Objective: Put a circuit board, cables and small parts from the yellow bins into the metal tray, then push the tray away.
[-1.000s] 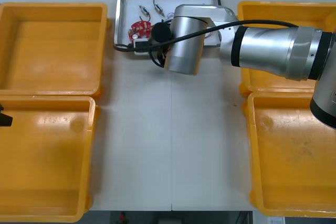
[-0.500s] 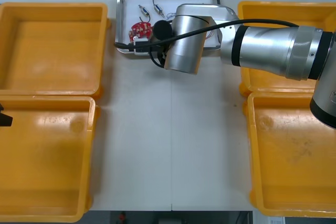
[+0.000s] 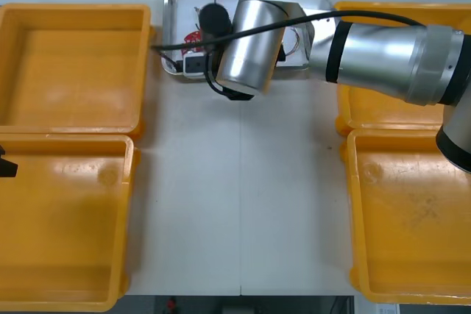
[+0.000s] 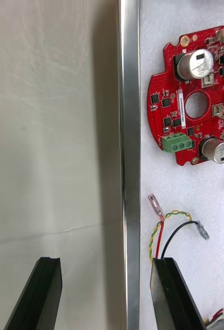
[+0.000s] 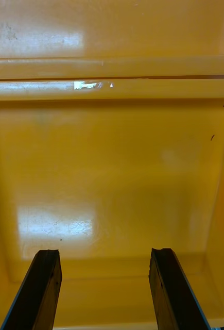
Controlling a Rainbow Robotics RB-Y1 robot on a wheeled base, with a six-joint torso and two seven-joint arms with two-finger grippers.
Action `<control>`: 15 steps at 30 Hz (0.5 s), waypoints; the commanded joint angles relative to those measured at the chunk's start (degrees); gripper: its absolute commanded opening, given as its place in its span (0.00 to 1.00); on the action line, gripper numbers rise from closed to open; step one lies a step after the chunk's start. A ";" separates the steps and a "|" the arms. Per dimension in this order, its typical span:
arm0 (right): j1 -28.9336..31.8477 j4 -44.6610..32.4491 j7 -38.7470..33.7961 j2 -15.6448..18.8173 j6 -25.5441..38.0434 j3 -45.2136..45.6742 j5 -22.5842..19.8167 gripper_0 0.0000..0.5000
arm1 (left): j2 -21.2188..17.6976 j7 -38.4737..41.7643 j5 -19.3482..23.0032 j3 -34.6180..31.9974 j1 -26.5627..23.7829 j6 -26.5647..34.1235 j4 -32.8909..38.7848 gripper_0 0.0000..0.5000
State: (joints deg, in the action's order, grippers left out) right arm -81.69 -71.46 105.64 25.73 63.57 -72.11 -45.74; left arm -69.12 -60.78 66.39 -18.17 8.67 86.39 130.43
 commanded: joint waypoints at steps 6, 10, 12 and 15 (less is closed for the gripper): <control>-0.40 -15.28 -0.34 8.64 14.13 15.42 -6.20 1.00 | -2.24 -2.58 0.41 0.42 0.30 0.35 0.79 1.00; 3.37 -23.02 -4.30 11.89 19.40 21.66 -7.78 1.00 | -2.24 -2.58 0.41 0.42 0.30 0.35 0.79 1.00; 4.78 -26.53 -6.85 13.39 21.51 23.33 -8.22 1.00 | -2.24 -2.58 0.41 0.42 0.30 0.35 0.79 1.00; 7.15 -32.16 -11.33 16.02 24.76 25.79 -8.84 1.00 | -2.24 -2.58 0.41 0.42 0.30 0.35 0.79 1.00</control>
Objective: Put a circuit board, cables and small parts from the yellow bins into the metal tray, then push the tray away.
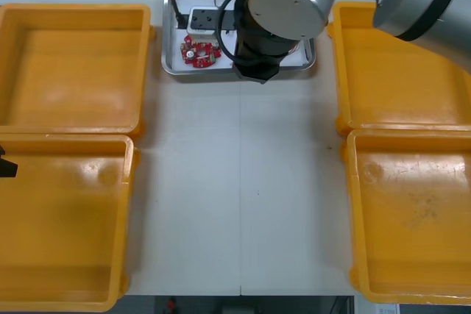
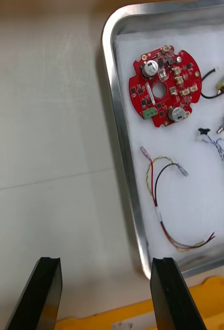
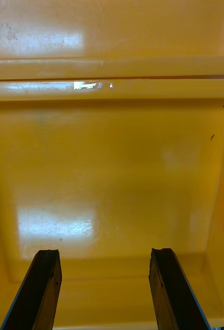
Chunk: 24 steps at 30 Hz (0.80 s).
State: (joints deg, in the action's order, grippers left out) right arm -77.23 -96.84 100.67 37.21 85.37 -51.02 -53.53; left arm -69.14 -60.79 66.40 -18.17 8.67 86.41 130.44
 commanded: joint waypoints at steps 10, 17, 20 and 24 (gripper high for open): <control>14.48 -19.79 -21.13 12.54 7.79 15.33 -5.01 1.00 | -2.23 -2.58 0.40 0.41 0.30 0.34 0.78 1.00; 23.88 -25.33 -30.18 18.08 10.43 23.95 -7.91 1.00 | -2.23 -2.58 0.40 0.41 0.30 0.34 0.78 1.00; 27.66 -26.29 -33.34 19.92 11.74 27.55 -9.49 1.00 | -2.23 -2.58 0.40 0.41 0.30 0.34 0.78 1.00; 32.49 -27.35 -36.42 21.50 13.41 32.56 -10.46 1.00 | -2.23 -2.58 0.40 0.41 0.30 0.34 0.78 1.00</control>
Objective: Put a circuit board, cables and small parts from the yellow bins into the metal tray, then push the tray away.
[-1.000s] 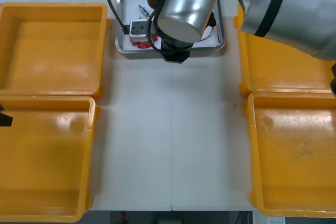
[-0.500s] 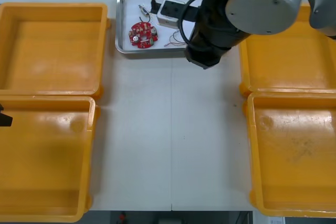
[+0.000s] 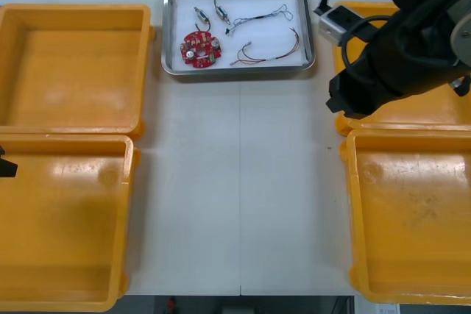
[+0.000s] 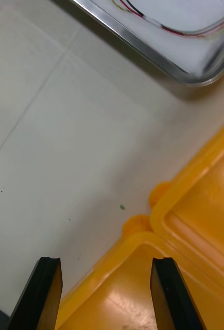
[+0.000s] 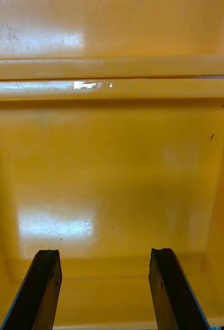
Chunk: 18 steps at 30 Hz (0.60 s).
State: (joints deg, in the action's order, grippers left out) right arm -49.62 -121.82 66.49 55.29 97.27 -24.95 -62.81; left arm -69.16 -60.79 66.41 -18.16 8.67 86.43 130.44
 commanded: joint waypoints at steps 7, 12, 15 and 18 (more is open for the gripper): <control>14.64 -3.60 -4.53 4.04 5.48 16.78 -1.88 1.00 | -2.21 -2.58 0.39 0.41 0.30 0.31 0.78 1.00; 21.15 -4.13 -4.71 4.04 8.90 24.16 -2.32 1.00 | -2.21 -2.58 0.39 0.41 0.30 0.31 0.78 1.00; 24.93 -4.39 -4.79 3.95 10.31 28.03 -2.05 1.00 | -2.21 -2.58 0.39 0.41 0.30 0.31 0.78 1.00; 28.62 -4.57 -4.18 3.95 10.57 31.90 -1.79 1.00 | -2.21 -2.58 0.39 0.41 0.30 0.31 0.78 1.00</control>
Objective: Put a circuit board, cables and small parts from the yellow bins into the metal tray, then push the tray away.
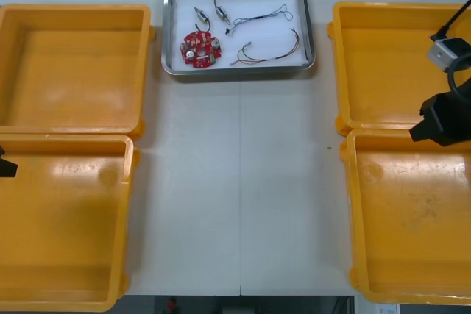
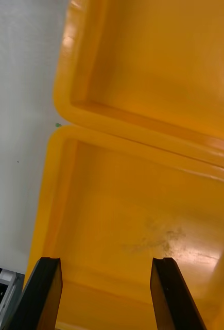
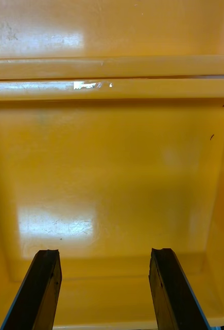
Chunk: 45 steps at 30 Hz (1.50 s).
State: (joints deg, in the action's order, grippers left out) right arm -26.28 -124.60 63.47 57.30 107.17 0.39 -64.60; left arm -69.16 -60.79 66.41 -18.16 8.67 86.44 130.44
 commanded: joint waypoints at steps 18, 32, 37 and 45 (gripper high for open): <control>14.15 1.03 0.96 -2.64 -2.23 12.62 5.45 1.00 | -2.20 -2.58 0.39 0.41 0.30 0.31 0.78 1.00; 17.40 1.56 0.96 -6.41 -4.51 12.62 7.38 1.00 | -2.20 -2.58 0.39 0.41 0.30 0.31 0.78 1.00; 18.37 1.56 1.05 -6.59 -4.51 12.62 8.26 1.00 | -2.20 -2.58 0.39 0.41 0.30 0.31 0.78 1.00; 18.98 1.56 1.05 -6.59 -4.51 12.62 8.08 1.00 | -2.20 -2.58 0.39 0.41 0.30 0.31 0.78 1.00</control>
State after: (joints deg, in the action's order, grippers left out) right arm -8.19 -122.88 63.49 51.36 103.10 11.48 -56.84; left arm -69.16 -60.79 66.41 -18.16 8.67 86.44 130.44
